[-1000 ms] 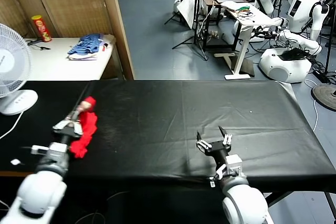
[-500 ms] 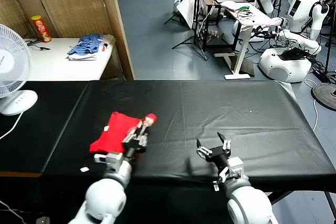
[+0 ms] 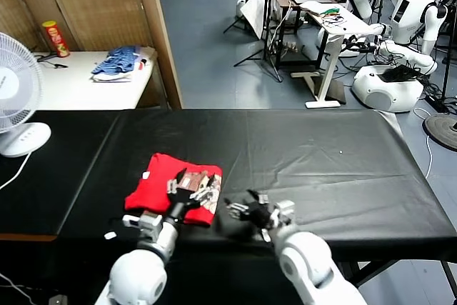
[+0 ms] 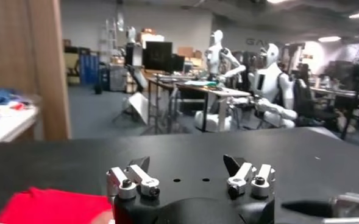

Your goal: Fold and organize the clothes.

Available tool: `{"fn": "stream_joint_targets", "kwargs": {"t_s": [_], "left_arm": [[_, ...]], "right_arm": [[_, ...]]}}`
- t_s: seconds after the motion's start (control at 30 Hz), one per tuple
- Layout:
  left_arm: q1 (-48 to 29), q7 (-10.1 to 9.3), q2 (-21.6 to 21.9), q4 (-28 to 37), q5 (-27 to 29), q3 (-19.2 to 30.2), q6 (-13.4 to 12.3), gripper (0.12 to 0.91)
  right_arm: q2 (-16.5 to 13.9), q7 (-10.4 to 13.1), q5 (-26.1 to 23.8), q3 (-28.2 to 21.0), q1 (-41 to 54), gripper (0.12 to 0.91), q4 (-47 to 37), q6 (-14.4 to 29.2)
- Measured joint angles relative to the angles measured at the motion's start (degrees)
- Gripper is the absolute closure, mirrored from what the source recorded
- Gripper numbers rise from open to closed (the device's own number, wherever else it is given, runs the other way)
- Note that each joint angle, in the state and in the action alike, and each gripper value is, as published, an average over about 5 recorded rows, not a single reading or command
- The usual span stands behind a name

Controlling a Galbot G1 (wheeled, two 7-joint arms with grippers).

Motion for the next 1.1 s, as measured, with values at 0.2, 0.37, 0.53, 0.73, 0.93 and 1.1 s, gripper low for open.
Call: {"fn": "stream_joint_targets", "kwargs": {"t_s": [0.2, 0.37, 0.53, 0.73, 0.93, 1.1], "left_arm": [[2.5, -1.13, -0.1, -1.1, 0.1, -2.7, -0.8, 0.232], [4.2, -1.13, 0.1, -1.9, 0.0, -4.4, -1.2, 0.232], [5.0, -1.26, 0.3, -2.2, 0.1, -5.6, -1.8, 0.232], [5.6, -2.21, 0.4, -1.6, 0.4, -6.5, -2.2, 0.232], [6.9, -3.06, 1.5, 0.1, 3.0, -6.6, -7.0, 0.232], [8.2, -2.48, 2.1, 1.9, 4.6, -6.6, -10.4, 0.232]], "right_arm": [[3.1, 2.4, 7.3, -2.3, 5.3, 0.329, -7.3, 0.2], [3.9, 1.2, 6.4, -2.7, 6.5, 0.581, -10.4, 2.2], [2.4, -4.7, -5.6, -2.4, 6.7, 0.847, -12.2, 7.8], [-3.4, -12.2, -24.2, -0.2, 5.4, 0.81, -12.6, 18.5], [-11.1, -13.5, -33.4, 3.1, 1.2, 0.488, -10.1, 29.5], [-15.1, -12.5, -39.4, 7.4, -4.8, 0.277, -6.1, 37.9]]}}
